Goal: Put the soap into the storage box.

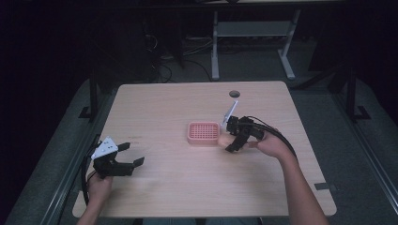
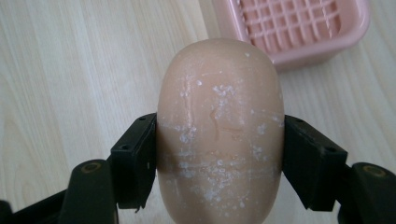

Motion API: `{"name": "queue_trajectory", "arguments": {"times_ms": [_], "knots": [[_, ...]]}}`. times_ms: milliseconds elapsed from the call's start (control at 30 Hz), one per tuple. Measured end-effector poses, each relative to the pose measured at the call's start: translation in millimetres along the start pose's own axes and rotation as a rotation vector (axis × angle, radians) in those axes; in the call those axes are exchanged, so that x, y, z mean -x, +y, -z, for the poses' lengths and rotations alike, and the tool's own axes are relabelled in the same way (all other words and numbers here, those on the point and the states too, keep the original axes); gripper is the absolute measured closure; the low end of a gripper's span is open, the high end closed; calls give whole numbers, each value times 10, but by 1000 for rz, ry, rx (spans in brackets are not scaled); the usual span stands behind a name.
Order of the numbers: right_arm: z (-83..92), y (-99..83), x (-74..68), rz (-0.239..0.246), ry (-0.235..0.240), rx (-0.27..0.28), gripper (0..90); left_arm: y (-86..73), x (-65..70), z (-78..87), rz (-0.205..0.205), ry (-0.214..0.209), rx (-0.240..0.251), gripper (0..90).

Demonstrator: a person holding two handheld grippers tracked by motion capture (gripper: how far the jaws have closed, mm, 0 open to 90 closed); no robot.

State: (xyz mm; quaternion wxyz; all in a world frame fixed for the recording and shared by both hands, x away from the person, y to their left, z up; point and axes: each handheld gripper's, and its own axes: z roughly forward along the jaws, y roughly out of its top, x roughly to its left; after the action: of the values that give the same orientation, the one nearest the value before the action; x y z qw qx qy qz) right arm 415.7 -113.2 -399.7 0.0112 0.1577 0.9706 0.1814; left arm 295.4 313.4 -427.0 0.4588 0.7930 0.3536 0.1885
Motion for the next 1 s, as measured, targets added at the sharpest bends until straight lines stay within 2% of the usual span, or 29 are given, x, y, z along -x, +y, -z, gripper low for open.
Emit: {"name": "queue_trajectory", "arguments": {"times_ms": [333, 433, 700, 833, 1000], "knots": [[-3, 225, 77, 23, -2, -23, 321, 7, -4, 8, -4, 0, 6, 143], [-9, 265, 103, 22, 5, -10, 321, 8, -2, 10, -4, -1, 6, 144], [-46, 419, 122, 40, 1, -27, 321, 9, 12, 2, -3, -7, 5, 143], [-63, 472, 156, 36, 11, -9, 321, 9, 7, 3, -4, -6, 3, 143], [-91, 562, 173, 51, 1, -40, 321, 12, 19, -9, -9, -9, 2, 143]]}}
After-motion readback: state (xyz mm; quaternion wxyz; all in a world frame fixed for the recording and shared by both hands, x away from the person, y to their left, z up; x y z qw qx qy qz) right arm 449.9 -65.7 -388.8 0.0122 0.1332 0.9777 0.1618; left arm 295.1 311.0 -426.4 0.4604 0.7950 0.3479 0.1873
